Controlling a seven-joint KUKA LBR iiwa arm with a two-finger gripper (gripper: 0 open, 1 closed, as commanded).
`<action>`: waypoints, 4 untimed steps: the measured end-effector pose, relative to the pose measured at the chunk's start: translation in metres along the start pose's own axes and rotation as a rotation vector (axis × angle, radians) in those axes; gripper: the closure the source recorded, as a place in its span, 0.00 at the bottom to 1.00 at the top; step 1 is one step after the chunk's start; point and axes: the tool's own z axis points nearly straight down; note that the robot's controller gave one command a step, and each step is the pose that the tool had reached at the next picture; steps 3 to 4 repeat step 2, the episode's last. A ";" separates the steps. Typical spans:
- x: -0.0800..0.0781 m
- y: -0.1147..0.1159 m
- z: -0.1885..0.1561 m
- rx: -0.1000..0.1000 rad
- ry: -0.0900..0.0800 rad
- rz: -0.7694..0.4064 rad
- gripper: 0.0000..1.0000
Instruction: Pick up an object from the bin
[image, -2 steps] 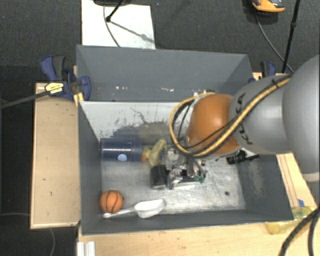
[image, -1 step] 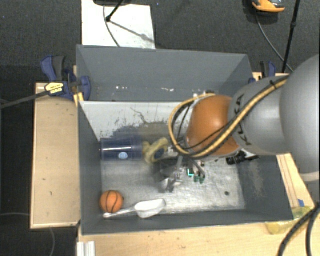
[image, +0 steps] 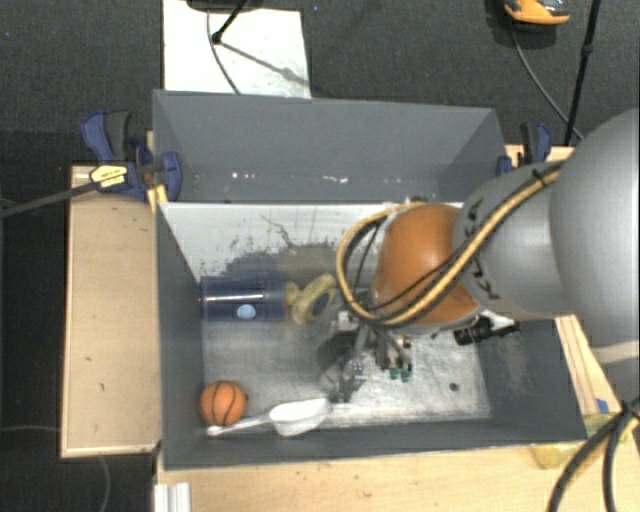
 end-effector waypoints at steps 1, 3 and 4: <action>0.000 0.000 0.000 0.000 0.000 0.001 1.00; -0.010 -0.011 -0.132 0.009 0.027 -0.030 1.00; -0.010 -0.011 -0.132 0.009 0.027 -0.030 1.00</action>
Offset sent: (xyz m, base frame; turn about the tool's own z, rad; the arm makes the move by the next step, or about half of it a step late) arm 0.0063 -0.0121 0.1340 -0.0352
